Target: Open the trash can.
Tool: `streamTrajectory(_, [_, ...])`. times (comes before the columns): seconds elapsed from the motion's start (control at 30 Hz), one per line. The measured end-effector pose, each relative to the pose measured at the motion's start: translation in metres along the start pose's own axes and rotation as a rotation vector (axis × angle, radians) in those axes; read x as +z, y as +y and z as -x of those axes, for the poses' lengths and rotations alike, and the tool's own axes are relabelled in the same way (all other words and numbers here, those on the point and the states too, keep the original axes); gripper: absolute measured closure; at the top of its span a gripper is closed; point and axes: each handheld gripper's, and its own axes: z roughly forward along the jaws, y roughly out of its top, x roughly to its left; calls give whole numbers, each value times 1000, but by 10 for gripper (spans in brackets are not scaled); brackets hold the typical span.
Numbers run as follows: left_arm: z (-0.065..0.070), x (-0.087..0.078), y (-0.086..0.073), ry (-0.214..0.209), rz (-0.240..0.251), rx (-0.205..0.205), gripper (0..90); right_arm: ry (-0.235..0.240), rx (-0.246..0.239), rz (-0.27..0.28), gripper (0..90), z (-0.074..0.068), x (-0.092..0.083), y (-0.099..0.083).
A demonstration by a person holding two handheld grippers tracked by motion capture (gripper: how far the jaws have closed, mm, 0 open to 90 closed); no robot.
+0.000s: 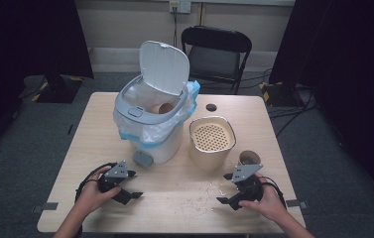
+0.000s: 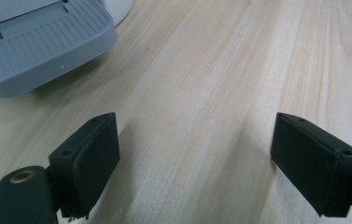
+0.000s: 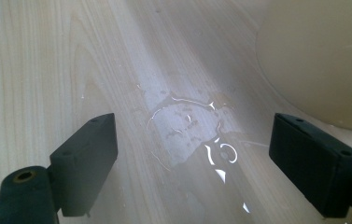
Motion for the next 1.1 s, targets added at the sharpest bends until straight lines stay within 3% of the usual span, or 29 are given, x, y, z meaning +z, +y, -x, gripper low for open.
streamTrajectory(0.33, [1, 1, -2, -7, 8, 22, 116, -12, 9, -8, 146, 2, -10, -11])
streamTrajectory(1.1, [4, 5, 1, -32, -31, 61, 0, -74, 65, -18, 145, 10, -40, -40])
